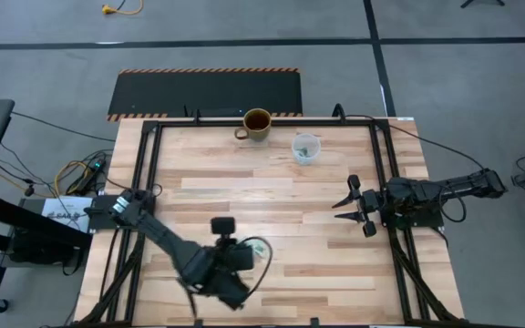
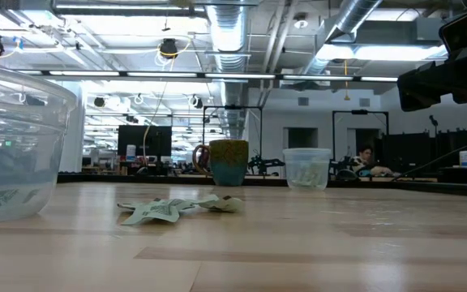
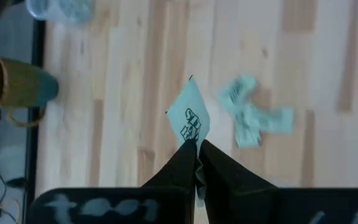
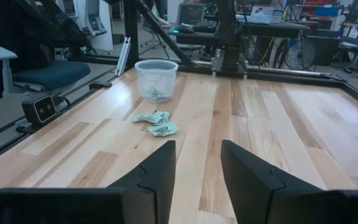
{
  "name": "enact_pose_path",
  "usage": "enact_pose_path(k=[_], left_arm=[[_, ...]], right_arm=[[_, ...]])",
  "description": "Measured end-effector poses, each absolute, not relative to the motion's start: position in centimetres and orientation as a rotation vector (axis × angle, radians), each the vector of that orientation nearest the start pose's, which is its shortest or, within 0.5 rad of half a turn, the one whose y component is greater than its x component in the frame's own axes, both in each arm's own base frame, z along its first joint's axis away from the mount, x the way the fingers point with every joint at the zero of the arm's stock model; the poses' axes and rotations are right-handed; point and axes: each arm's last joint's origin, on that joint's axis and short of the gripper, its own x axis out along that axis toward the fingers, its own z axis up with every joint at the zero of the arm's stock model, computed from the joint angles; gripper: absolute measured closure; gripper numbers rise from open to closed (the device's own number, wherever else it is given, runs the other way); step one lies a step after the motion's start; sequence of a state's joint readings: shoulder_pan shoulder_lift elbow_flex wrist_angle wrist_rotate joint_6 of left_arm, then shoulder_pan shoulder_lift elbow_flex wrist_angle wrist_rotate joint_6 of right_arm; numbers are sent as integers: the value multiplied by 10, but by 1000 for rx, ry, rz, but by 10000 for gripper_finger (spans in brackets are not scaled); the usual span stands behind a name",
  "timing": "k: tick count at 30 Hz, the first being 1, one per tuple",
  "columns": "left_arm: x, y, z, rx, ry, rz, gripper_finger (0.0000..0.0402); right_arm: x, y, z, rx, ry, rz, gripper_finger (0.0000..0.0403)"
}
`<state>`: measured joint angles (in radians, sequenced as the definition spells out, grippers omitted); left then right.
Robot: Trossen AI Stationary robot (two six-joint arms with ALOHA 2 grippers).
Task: Pick and place items into bin
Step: Put the stevia packet into the bottom transparent bin
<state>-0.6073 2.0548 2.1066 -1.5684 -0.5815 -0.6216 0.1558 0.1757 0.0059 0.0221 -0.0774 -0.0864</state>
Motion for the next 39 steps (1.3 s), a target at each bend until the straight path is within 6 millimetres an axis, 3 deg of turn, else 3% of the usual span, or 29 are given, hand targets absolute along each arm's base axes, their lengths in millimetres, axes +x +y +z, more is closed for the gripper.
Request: enact_pose_path(k=[5,10,18,25,32,39], left_arm=[[296,-219,327,319,1194,262,401],[258,-209,345,263,1219,168,401],[206,-192,360,39,1018,-67,401],[179,-180,316,-165,875,-109,401],[169,-173,264,-208,924,-32,401],[169,-176,246,-236,937,-114,401]], right_arm=[[106,19,153,-92,138,239,280],[106,19,153,-92,138,239,280],[106,19,153,-92,138,239,280],[106,19,153,-92,137,240,280],[106,19,153,-92,138,239,280],[106,19,153,-92,138,240,280]])
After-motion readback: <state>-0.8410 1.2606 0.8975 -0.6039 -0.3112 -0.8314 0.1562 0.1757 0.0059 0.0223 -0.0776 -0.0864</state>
